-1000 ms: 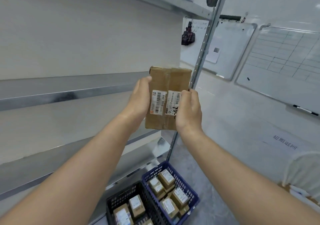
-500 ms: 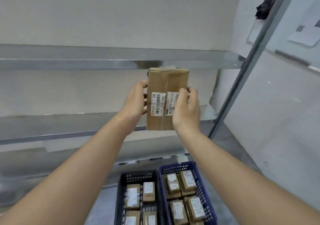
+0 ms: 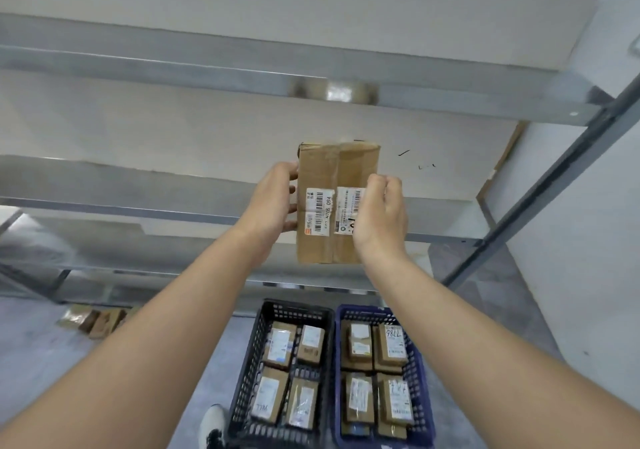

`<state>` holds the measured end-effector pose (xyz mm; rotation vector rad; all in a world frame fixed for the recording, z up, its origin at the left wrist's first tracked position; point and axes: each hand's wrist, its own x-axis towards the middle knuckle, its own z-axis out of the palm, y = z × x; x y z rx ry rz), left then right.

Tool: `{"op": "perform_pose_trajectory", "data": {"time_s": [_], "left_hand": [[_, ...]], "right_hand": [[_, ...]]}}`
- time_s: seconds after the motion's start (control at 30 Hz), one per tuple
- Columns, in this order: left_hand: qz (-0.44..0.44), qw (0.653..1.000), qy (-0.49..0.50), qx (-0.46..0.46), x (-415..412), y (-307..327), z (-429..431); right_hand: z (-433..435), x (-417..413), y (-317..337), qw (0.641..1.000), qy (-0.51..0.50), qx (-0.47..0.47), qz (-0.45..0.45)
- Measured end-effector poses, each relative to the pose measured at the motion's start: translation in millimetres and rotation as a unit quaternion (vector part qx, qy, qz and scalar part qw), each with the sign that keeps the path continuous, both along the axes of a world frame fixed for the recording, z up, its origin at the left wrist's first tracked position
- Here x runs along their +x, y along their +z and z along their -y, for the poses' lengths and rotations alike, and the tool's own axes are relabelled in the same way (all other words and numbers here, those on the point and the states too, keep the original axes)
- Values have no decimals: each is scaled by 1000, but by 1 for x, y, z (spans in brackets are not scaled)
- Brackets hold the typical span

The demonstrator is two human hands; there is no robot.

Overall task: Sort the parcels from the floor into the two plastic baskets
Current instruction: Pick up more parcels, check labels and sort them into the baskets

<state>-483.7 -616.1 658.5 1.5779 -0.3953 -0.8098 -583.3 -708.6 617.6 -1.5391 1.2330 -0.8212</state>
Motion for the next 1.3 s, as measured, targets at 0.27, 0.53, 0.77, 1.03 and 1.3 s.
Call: {"op": "perform_pose_trajectory", "data": {"time_s": [0.27, 0.53, 0.77, 1.03, 1.3], "left_hand": [[-45, 996, -50, 63, 70, -75, 14], [-66, 986, -92, 123, 97, -166, 25], [-125, 975, -32, 179, 74, -271, 30], [-124, 968, 27, 217, 45, -389, 46], [-171, 952, 28, 251, 48, -524, 35]], "right_hand": [[-3, 55, -73, 995, -65, 59, -44], [-1, 81, -163, 985, -101, 115, -80], [9, 47, -264, 977, -57, 174, -110], [18, 25, -375, 965, -16, 229, -130], [6, 32, -507, 948, -8, 281, -148]]}}
